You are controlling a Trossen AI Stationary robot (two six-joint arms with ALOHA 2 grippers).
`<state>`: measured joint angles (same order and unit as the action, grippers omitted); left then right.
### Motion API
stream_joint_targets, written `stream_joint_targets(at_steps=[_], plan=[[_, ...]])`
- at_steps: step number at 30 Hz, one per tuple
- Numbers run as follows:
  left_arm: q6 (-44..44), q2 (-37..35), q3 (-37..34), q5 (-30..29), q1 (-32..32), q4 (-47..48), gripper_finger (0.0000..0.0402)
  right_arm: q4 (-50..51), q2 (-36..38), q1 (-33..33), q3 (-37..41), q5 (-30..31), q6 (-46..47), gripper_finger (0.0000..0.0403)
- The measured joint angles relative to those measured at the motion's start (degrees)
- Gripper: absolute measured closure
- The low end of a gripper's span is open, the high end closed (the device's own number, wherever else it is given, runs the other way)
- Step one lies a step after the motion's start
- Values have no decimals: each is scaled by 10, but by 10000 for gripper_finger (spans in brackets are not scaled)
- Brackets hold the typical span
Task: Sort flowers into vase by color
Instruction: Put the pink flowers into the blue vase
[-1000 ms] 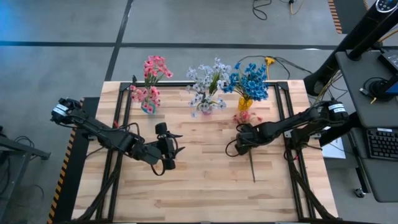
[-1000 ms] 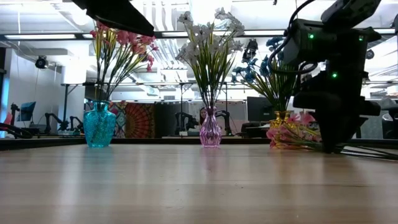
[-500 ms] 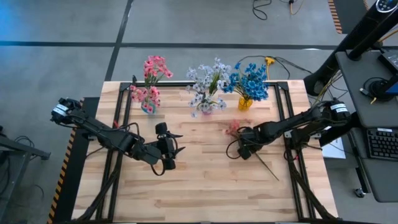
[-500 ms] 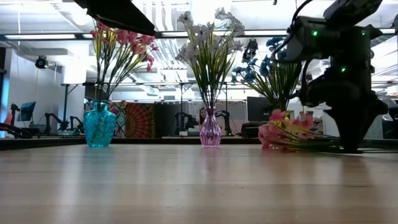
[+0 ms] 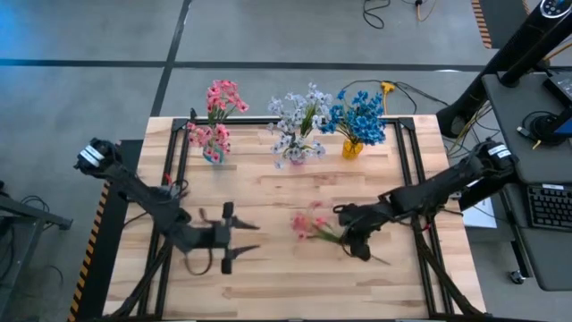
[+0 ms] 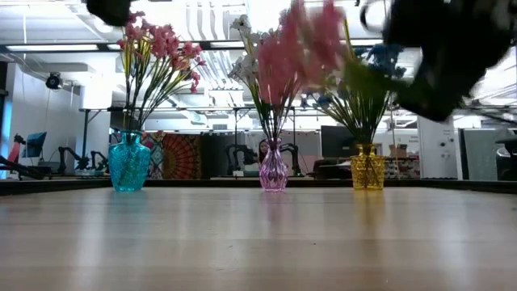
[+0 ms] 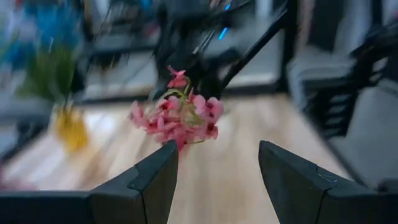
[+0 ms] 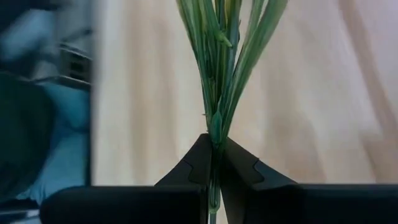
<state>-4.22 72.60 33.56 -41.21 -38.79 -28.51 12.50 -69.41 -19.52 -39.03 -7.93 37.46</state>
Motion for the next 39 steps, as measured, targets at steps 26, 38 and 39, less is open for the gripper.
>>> stream_joint_targets(at_steps=[26,38,39], plan=[[195,121,-23,-46,27,-387,112,-615,-111,23,-2,6,-377,390],[285,255,99,-17,68,-455,120,-533,-158,27,-81,52,-424,390],[295,257,109,-30,68,-454,122,-523,-161,27,-87,55,-427,390]])
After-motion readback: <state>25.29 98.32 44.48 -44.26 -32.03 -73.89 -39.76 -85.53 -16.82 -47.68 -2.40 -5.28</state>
